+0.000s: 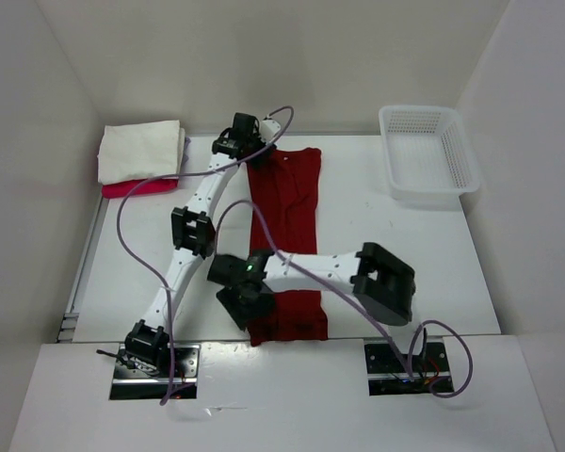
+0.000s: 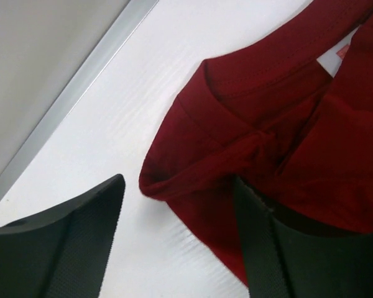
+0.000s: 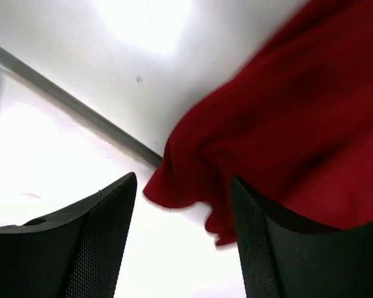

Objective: Fold and stack the t-shirts
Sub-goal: Rotate the tshirt 90 degrees

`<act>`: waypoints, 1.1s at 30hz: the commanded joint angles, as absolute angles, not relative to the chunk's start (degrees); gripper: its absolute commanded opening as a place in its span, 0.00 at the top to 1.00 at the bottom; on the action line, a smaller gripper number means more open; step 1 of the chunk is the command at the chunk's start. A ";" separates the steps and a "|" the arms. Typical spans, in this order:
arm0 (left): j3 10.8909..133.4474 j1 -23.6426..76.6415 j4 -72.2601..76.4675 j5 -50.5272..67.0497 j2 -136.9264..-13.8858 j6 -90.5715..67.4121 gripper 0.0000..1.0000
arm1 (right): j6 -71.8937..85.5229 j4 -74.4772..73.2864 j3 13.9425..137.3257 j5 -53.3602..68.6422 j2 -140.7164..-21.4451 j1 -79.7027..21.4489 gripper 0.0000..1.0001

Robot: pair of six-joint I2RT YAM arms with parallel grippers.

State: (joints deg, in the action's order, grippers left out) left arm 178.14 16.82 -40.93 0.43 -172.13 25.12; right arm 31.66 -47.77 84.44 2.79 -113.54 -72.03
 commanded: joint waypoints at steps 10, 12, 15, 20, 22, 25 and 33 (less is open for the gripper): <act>179.47 10.11 -47.19 9.41 -160.48 17.49 0.17 | 31.31 -42.71 93.40 -3.68 -104.10 -30.25 0.72; 179.47 10.11 -47.20 8.88 -161.18 18.02 0.17 | 29.54 -44.99 102.16 -7.28 -109.92 -28.13 0.76; 178.95 10.72 -47.72 8.17 -162.33 18.02 0.17 | 27.25 -49.29 115.60 -14.75 -122.05 -25.58 0.56; 178.33 11.77 -47.20 6.86 -164.44 18.02 0.14 | 24.87 -58.93 142.90 -19.42 -143.81 -21.80 0.38; 178.33 11.78 -47.20 6.86 -165.06 18.02 0.14 | 24.87 -64.48 155.85 -20.03 -151.83 -20.14 0.38; 177.81 12.39 -47.20 6.24 -166.11 18.63 0.14 | 26.27 -62.67 159.16 -15.57 -155.73 -17.67 0.38; 175.96 13.44 -49.39 7.65 -168.49 21.35 0.18 | 22.41 -58.97 158.02 -3.52 -161.61 -16.52 0.55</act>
State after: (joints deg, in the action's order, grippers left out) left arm 176.22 12.99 -48.42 6.70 -167.19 19.59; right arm 24.29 -59.16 156.18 -8.95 -158.34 -15.38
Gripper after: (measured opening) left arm 0.837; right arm 0.487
